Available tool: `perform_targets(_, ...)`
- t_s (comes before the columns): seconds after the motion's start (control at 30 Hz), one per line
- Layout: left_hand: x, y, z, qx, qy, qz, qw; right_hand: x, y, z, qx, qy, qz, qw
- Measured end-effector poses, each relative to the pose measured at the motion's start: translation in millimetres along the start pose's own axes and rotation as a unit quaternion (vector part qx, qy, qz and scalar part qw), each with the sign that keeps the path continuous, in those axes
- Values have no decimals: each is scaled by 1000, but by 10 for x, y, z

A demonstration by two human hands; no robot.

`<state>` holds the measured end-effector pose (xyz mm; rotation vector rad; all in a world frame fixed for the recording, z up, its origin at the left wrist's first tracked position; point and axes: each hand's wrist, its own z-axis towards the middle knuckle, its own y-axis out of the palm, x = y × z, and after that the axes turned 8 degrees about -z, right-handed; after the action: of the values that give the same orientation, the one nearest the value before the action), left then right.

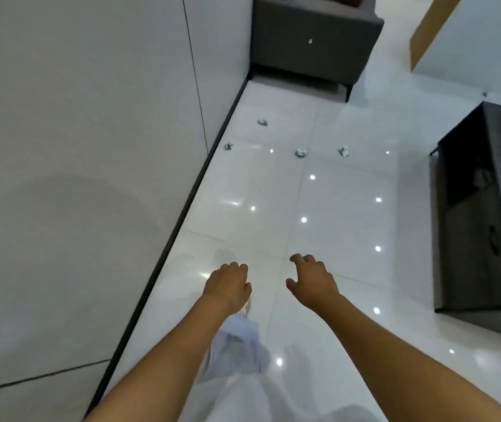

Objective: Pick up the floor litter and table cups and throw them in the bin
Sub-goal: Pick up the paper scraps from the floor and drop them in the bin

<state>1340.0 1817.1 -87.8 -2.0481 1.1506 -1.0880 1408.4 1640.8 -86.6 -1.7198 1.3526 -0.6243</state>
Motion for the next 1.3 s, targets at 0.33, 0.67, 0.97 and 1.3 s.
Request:
perform_targets(0.33,24,-1280,1834,-20,36,24,999,-29,-1148,1724,15,27,62,998)
perform_targets(0.67,507,-2115,3691,-41,12,39,998,632,-2059,3437,-14,33,56,998)
perform_targets(0.97,819,-2946,5105,-6,-54,-24,998,960,-3234,5133,-18,-8,38,999)
perform_targets(1.3,188,-3815,6355,2,-117,-40,992,253,-3777,6784,-73,-48,28,996)
